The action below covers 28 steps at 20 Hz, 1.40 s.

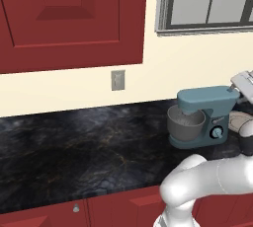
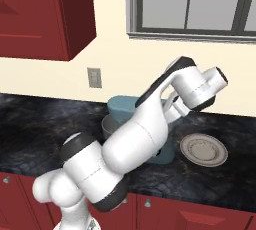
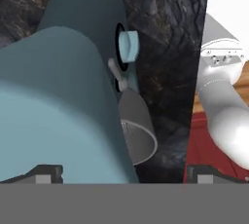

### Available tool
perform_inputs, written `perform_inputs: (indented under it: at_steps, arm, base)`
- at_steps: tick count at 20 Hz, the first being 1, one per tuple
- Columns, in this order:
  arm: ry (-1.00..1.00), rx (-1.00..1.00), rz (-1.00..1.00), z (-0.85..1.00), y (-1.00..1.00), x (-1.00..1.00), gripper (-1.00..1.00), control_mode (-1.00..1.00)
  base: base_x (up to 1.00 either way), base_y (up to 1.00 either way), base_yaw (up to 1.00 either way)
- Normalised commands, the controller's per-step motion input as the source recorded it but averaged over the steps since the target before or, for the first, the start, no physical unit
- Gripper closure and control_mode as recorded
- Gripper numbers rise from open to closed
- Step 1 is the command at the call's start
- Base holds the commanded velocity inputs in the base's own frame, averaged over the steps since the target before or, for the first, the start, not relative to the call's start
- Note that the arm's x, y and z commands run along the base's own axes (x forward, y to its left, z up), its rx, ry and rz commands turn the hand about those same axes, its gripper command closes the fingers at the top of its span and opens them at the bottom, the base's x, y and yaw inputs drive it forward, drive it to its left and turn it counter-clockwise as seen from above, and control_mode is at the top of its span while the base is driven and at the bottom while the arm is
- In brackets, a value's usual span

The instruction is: Add butter and sugar cubes to the stand mixer bowl and then turn on the stand mixer to begin making frosting.

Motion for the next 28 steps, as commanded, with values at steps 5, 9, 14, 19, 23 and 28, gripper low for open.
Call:
perform_inputs:
  at_steps: [5, 9, 14, 19, 23, 28]
  arm:
    - [-0.14, -0.16, 0.01, -0.04, 0.01, -0.6, -1.0, -1.0]
    - [-0.16, -0.15, 0.03, -0.05, 0.04, -0.68, -1.0, -1.0]
    - [-0.18, -0.13, 0.07, -0.02, 0.22, -0.68, -1.0, -1.0]
    - [-0.22, -0.16, 0.16, -0.01, 0.43, -0.55, -1.0, -1.0]
    - [-0.3, -0.19, 0.25, -0.1, 0.43, -0.45, -1.0, -1.0]
    - [-0.33, -0.21, 0.3, -0.16, 0.24, -0.21, -1.0, -1.0]
  base:
    - [0.0, 0.0, 0.0]
    - [0.0, 0.0, 0.0]
    - [0.0, 0.0, 0.0]
    - [0.0, 0.0, 0.0]
    - [0.0, 0.0, 0.0]
    - [0.0, 0.0, 0.0]
